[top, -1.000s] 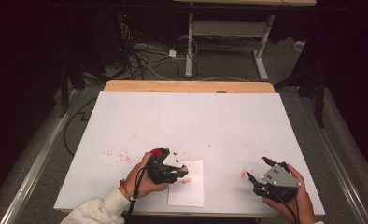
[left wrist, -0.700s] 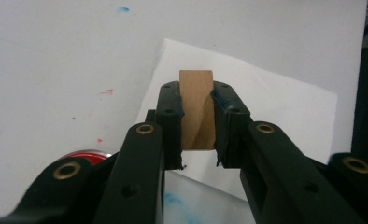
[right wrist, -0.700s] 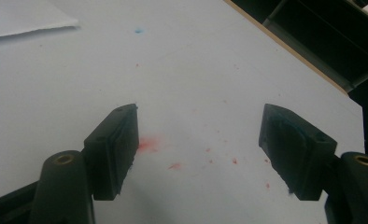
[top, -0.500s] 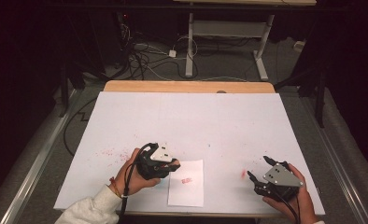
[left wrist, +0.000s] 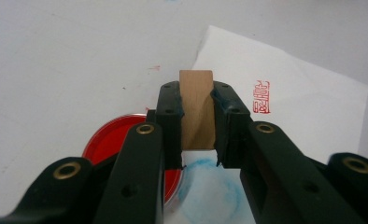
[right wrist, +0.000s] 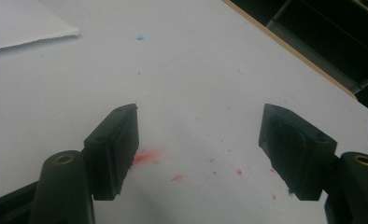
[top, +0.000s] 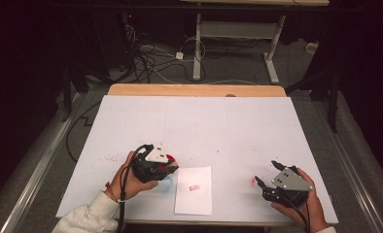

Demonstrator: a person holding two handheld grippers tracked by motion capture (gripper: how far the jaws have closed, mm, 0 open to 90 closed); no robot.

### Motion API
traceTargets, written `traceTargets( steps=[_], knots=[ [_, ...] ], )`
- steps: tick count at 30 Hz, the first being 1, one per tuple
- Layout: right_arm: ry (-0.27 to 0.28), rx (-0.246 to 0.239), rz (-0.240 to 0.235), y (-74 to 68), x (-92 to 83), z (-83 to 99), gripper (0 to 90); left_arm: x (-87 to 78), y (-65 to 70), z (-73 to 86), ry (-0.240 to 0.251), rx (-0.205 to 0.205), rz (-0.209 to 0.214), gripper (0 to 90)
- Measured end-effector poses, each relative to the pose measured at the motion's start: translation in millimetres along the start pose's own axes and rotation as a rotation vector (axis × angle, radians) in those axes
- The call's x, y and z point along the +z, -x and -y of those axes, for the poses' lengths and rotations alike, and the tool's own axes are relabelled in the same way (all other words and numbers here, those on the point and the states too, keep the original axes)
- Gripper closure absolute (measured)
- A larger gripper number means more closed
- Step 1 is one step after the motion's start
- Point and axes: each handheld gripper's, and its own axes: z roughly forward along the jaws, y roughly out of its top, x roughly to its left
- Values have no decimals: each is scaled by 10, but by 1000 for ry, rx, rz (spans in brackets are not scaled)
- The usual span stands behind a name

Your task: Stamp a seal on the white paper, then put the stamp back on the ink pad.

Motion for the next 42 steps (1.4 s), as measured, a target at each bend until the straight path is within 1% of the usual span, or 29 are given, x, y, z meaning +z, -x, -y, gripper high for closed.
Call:
traceTargets(
  steps=[2,3,6,9,12,14,17,19,22,25,26,28,33,36,42],
  knots=[
    [-1,2,1,1,-2,0,293,-22,-20,12,8,-11,-9,734],
    [1,2,0,3,-4,-6,293,-35,-33,18,3,-10,-13,734],
    [6,3,-5,-8,0,-23,293,-64,-73,44,13,-32,-21,734],
    [10,3,-9,-9,24,-43,293,-74,-114,80,0,-38,-36,734],
    [5,-3,-15,-12,48,-43,293,-77,-161,110,-4,-53,-41,733],
    [2,-4,-20,-19,47,-38,293,-65,-200,122,-3,-70,-47,733],
    [8,-4,-20,-27,24,-31,294,-36,-251,126,-19,-76,-52,733],
    [2,-12,-16,-25,16,-15,294,-19,-268,130,-20,-84,-52,733],
    [10,4,-12,-10,6,-21,294,35,-283,141,-39,-90,-53,733],
    [7,-9,-20,-39,10,-27,294,86,-303,150,-46,-98,-49,732],
    [4,-11,-21,-45,15,-26,294,113,-313,152,-56,-97,-52,733],
    [-1,-14,-22,-49,19,-23,294,152,-330,162,-64,-104,-38,732],
    [0,-7,-18,-34,6,-13,296,228,-342,184,-99,-99,-30,732],
    [-3,-13,-19,-43,3,-8,296,243,-361,200,-104,-110,-29,731],
    [-1,-10,-17,-36,-3,-3,296,262,-356,201,-114,-107,-18,727]
  ],
)
